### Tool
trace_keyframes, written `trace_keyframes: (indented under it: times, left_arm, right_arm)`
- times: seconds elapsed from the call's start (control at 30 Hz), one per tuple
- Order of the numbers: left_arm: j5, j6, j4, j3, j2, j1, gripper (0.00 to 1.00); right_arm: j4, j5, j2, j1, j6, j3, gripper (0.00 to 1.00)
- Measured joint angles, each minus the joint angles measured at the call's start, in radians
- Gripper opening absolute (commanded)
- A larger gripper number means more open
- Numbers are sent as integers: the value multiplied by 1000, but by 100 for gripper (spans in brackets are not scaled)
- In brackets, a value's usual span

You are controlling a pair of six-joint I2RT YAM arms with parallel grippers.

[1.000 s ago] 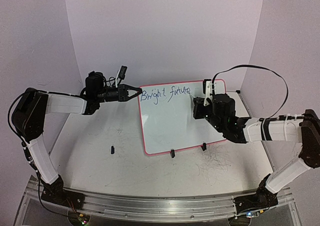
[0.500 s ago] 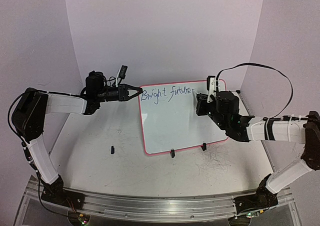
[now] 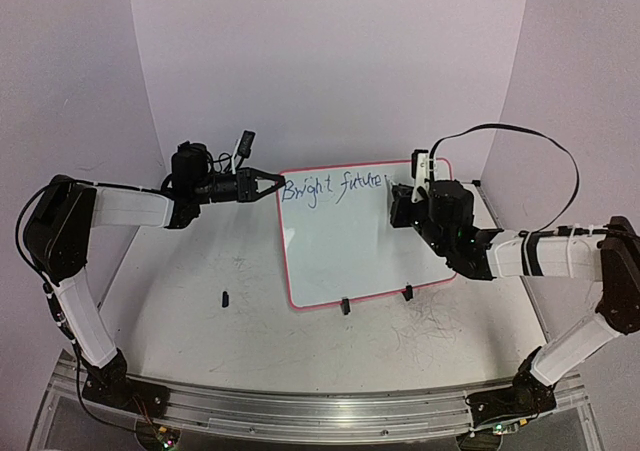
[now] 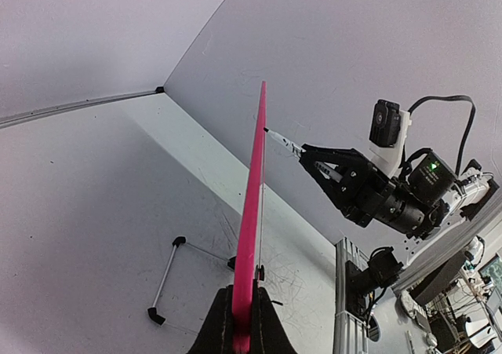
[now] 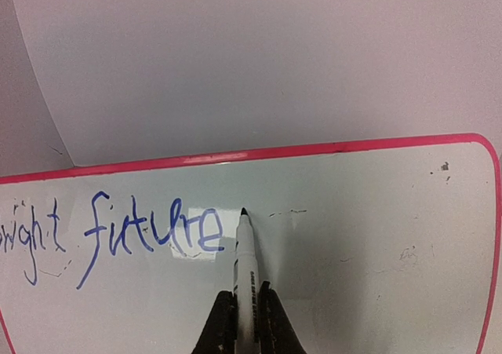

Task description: Write a sentence on the whiteboard

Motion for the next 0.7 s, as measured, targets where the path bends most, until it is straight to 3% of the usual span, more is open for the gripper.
trace_keyframes:
  times: [0.7]
  left_arm:
    - [-1, 2, -2, 0, 0, 0, 0]
  right_arm:
    - [2, -23, 0, 4, 7, -15, 0]
